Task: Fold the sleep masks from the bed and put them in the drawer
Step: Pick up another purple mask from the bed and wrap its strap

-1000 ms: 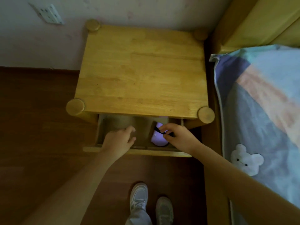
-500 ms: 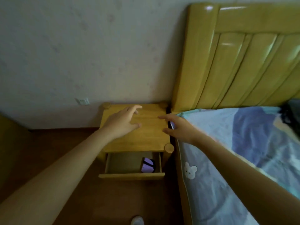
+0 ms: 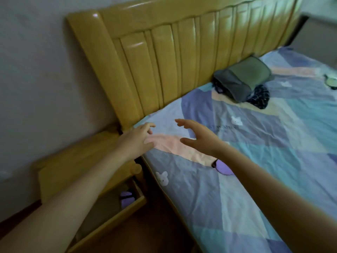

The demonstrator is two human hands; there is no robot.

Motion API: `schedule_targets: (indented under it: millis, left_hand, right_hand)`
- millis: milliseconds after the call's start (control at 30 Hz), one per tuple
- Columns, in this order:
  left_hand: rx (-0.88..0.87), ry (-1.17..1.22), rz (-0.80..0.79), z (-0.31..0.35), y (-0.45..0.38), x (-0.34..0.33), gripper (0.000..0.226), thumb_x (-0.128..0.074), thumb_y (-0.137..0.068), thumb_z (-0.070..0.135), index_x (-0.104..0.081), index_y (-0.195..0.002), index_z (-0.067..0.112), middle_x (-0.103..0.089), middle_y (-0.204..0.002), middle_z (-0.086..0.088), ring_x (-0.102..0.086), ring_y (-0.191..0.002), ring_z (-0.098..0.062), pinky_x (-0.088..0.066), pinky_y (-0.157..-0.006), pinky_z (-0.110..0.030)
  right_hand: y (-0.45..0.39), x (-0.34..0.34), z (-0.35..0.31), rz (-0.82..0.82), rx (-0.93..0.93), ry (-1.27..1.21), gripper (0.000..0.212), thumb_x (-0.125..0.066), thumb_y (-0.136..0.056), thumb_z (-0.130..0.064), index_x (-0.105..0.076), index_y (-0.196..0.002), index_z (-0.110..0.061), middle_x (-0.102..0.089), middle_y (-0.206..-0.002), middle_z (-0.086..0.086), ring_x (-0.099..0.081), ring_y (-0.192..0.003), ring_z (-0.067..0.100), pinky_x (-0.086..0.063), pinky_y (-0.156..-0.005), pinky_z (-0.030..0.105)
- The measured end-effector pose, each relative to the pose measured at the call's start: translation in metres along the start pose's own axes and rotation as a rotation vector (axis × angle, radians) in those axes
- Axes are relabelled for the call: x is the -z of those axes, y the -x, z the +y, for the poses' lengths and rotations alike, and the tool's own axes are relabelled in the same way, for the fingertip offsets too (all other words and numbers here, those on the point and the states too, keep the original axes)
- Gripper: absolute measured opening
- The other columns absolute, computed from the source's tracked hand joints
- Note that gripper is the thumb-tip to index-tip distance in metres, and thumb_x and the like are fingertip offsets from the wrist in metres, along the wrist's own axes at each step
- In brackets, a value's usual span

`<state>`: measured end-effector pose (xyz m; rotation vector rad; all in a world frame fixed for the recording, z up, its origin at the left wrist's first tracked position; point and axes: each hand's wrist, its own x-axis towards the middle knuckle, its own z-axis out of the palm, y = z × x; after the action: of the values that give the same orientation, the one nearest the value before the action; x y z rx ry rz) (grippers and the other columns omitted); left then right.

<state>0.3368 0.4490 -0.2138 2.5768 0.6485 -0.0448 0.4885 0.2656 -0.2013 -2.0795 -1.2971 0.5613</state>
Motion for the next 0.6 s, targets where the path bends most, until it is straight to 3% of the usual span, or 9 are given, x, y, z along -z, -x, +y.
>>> schedule_targets:
  millis: [233,367,600]
  left_hand:
    - [-0.148,0.031,-0.275,0.114,-0.081,-0.136,0.056,-0.058,-0.082,0.042,-0.033,-0.132,0.04,-0.062,-0.105,0.016,-0.062,-0.098,-0.015,-0.049,-0.09,-0.038]
    - [-0.173,0.088,-0.392,0.157,-0.131,-0.217,0.057,-0.061,-0.082,0.036,-0.035,-0.133,0.035,-0.061,-0.101,0.016,-0.061,-0.098,-0.014,-0.049,-0.086,-0.035]
    - [-0.217,0.052,-0.503,0.166,-0.21,-0.339,0.061,-0.061,-0.086,0.033,-0.034,-0.141,0.026,-0.051,-0.137,-0.002,-0.044,-0.126,-0.023,-0.04,-0.101,-0.04]
  right_hand:
    - [0.094,0.052,0.161,0.106,-0.363,-0.086,0.062,-0.064,-0.086,-0.011,-0.038,-0.141,-0.026,-0.057,-0.122,-0.006,-0.051,-0.118,0.018,-0.044,-0.098,0.037]
    - [0.126,0.053,0.245,0.149,-0.518,-0.085,0.058,-0.064,-0.087,-0.015,-0.04,-0.139,-0.027,-0.058,-0.116,-0.008,-0.054,-0.115,0.016,-0.04,-0.098,0.031]
    - [0.136,-0.01,0.342,0.115,-0.656,-0.09,0.06,-0.065,-0.084,-0.02,-0.04,-0.138,-0.03,-0.061,-0.113,-0.013,-0.059,-0.11,0.017,-0.045,-0.097,0.038]
